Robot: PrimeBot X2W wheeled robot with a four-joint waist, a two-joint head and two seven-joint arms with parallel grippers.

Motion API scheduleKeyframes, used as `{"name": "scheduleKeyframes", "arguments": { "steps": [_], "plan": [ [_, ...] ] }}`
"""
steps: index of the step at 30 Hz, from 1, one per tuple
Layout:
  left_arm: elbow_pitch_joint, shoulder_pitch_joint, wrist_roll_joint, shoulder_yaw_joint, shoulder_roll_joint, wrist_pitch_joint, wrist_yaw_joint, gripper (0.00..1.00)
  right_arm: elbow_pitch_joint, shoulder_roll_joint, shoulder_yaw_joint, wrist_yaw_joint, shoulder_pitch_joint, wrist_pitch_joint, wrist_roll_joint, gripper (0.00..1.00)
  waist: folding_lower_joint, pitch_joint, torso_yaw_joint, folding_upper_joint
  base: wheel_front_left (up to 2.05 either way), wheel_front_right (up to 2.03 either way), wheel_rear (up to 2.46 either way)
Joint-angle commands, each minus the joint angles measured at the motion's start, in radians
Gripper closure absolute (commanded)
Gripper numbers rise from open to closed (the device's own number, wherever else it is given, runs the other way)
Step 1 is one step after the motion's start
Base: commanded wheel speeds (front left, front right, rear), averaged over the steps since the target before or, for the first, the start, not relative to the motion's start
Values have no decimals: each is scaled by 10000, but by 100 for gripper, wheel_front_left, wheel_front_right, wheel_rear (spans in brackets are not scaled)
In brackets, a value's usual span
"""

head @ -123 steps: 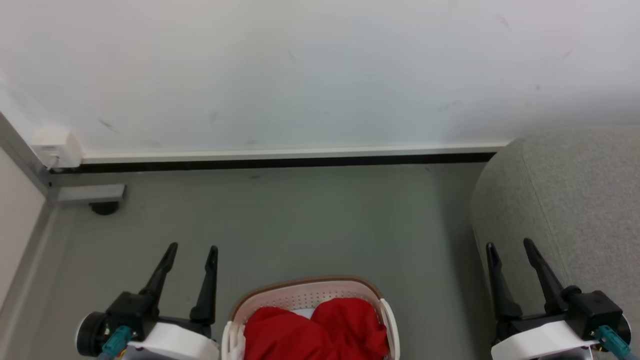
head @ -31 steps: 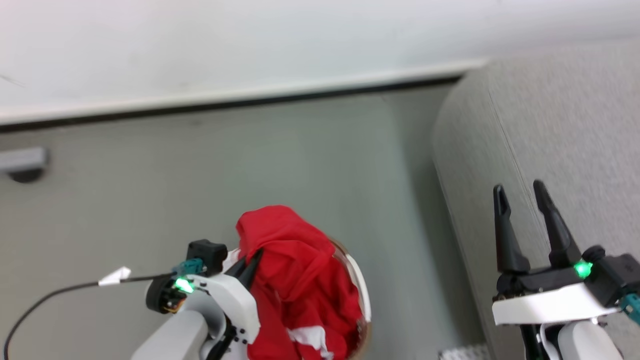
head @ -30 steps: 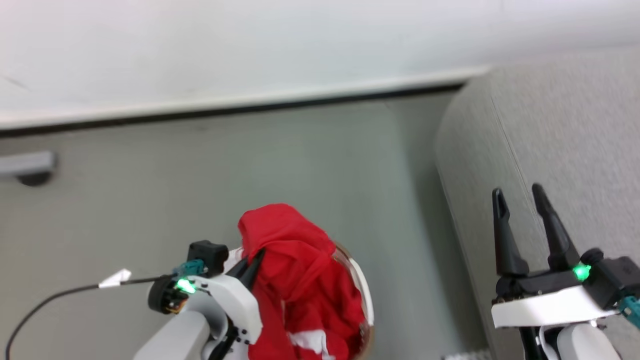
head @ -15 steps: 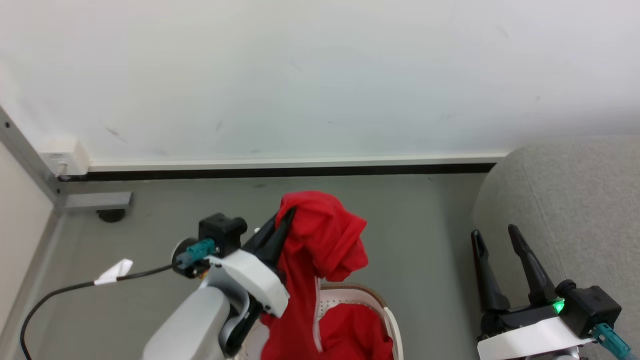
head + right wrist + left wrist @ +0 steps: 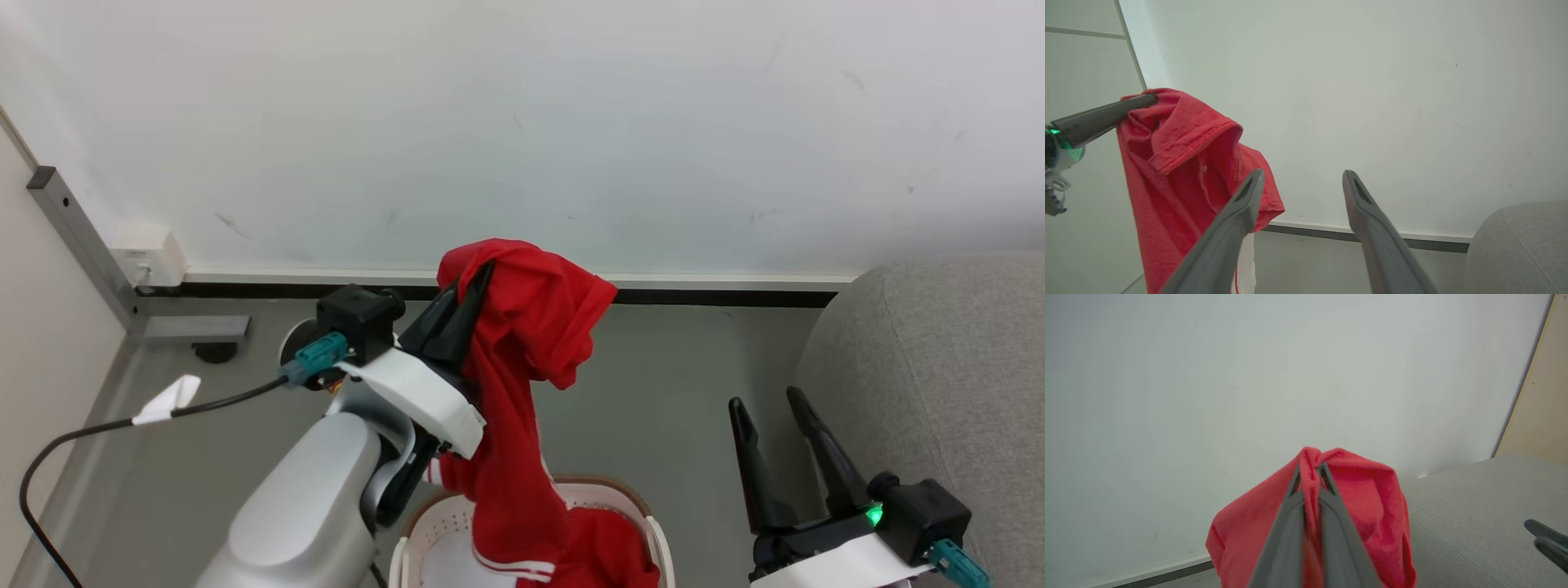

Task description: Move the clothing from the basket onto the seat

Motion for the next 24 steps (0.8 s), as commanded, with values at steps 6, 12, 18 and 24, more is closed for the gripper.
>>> {"name": "scheduleKeyframes", "arguments": {
  "steps": [6,12,18,24],
  "plan": [
    [-142,-167,-71,45,129,78,106,100,189,-114,550,-21,-230,1,-113,0,2,41,26,0,0,0,0],
    [-159,-249,-98,-41,27,152,185,100,631,-146,1784,-21,-553,2,-9,0,2,68,232,0,0,0,0],
    [-174,-341,-77,-279,-254,266,230,100,1439,-116,3100,-21,-1129,2,325,0,2,90,632,0,0,0,0],
    [-276,-381,-42,-693,-617,405,164,100,2680,-48,4312,-21,-1955,2,677,0,2,89,1134,0,0,0,0]
  ]
}}
